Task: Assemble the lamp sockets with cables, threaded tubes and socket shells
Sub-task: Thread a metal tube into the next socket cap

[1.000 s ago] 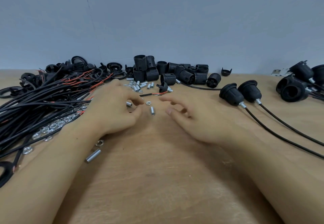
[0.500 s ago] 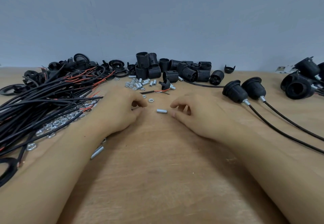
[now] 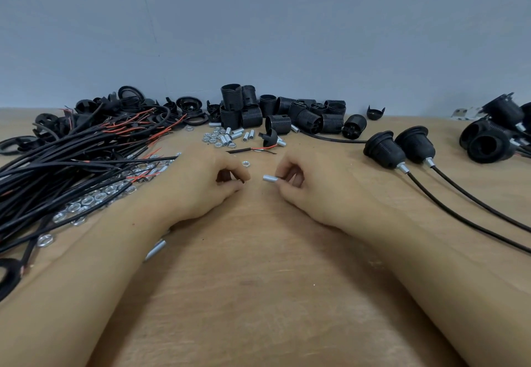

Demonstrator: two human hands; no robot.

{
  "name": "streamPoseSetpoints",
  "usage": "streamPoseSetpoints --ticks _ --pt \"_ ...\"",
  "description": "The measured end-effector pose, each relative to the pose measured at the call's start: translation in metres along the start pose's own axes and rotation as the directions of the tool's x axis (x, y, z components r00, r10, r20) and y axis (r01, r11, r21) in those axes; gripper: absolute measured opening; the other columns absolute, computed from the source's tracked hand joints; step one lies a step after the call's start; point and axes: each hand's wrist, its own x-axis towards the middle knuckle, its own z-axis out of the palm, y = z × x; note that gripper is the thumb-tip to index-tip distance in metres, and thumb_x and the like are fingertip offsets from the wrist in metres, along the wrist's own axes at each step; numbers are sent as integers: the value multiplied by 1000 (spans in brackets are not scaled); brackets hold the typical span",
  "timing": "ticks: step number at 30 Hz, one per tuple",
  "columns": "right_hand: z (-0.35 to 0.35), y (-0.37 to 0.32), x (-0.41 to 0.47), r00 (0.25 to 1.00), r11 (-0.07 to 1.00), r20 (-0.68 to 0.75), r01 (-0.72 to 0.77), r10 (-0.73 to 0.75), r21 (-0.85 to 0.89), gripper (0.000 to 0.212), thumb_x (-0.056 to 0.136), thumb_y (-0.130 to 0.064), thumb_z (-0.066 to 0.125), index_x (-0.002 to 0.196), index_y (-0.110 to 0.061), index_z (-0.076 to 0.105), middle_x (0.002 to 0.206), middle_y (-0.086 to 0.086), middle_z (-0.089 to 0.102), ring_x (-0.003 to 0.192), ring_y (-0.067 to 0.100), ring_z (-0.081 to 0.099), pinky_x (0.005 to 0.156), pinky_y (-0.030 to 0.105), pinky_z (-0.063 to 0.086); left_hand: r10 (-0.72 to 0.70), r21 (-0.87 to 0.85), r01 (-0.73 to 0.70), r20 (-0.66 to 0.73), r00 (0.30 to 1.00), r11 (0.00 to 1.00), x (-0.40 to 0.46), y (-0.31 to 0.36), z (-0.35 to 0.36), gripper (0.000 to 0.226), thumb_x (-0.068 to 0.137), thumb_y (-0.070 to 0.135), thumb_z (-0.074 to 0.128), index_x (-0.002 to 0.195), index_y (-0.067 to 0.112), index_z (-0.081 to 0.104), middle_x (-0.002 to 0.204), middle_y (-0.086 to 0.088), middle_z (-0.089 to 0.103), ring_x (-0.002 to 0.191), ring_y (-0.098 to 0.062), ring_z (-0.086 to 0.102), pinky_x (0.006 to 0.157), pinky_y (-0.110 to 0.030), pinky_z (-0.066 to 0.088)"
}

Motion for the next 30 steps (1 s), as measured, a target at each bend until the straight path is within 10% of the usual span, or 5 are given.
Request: streamPoseSetpoints --ticks 6,12,19,30 --pt "-3 -3 0 997 932 -61 -17 42 361 14 82 -3 73 80 -12 62 79 1 69 68 4 62 62 13 48 7 -279 -79 -250 968 957 -3 9 3 14 80 6 78 86 18 80 70 9 72 71 1 65 71 -5 45" --pt "-12 -5 3 992 705 -83 -10 97 709 14 82 -3 76 85 -11 66 71 5 72 71 25 72 76 39 60 -182 -783 -70 -229 956 618 0 22 7 12 83 -2 73 94 3 73 83 -10 77 77 -17 75 76 -21 57" --pt "-15 -4 2 993 675 -104 35 61 737 14 83 -2 75 88 -15 70 78 8 75 75 24 74 74 31 60 -234 -926 -53 -150 961 373 1 24 12 15 73 15 75 87 9 73 88 -18 76 83 -24 74 75 -27 57" --pt "-12 -9 -5 983 805 -184 129 -25 578 15 87 -6 72 92 -20 73 86 -3 75 81 15 72 80 42 59 -210 -952 31 -36 977 306 1 19 13 26 78 14 70 100 0 72 95 -18 76 87 -23 75 75 -24 58"
